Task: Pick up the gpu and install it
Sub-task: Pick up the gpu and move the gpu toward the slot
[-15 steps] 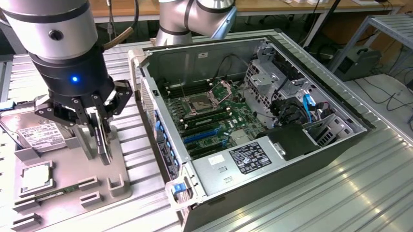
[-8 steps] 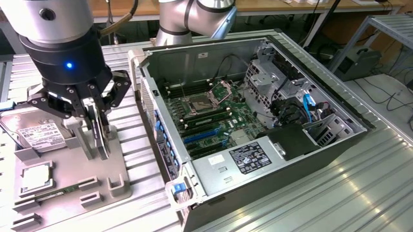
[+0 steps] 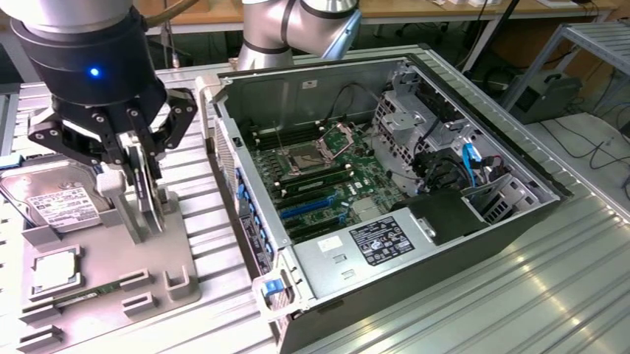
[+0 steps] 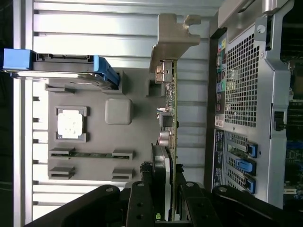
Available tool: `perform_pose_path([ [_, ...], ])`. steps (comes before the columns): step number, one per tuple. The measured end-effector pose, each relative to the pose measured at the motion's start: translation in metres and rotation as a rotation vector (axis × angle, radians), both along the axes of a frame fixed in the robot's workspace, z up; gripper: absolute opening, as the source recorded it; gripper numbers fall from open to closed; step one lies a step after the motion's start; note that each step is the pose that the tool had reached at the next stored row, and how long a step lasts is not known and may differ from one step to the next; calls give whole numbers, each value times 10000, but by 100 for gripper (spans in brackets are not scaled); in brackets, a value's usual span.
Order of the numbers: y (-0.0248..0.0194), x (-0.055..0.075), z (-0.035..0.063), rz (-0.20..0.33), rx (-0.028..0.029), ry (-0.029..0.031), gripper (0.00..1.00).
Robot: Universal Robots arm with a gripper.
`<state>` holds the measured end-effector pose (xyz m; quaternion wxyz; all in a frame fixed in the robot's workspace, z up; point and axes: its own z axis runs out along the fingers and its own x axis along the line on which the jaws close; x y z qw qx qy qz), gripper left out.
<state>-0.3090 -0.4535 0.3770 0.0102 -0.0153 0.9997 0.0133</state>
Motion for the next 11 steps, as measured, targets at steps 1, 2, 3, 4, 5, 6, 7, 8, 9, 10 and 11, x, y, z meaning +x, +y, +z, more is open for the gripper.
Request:
perform_pose_path([
  [1, 0, 0, 24, 0, 1, 1, 28],
  [2, 0, 0, 55, 0, 3, 1, 28],
  [3, 0, 0, 77, 0, 5, 0, 28],
  [4, 0, 0, 102, 0, 8, 0, 28],
  [5, 0, 0, 127, 0, 9, 0, 28],
  [6, 0, 0, 173, 0, 9, 1, 28],
  [7, 0, 0, 195, 0, 10, 0, 28],
  [8, 0, 0, 215, 0, 10, 1, 28],
  [9, 0, 0, 228, 0, 10, 1, 28],
  [10, -1, 1, 230, 1, -6, -1, 28],
  [11, -1, 1, 235, 1, -41, 0, 28],
])
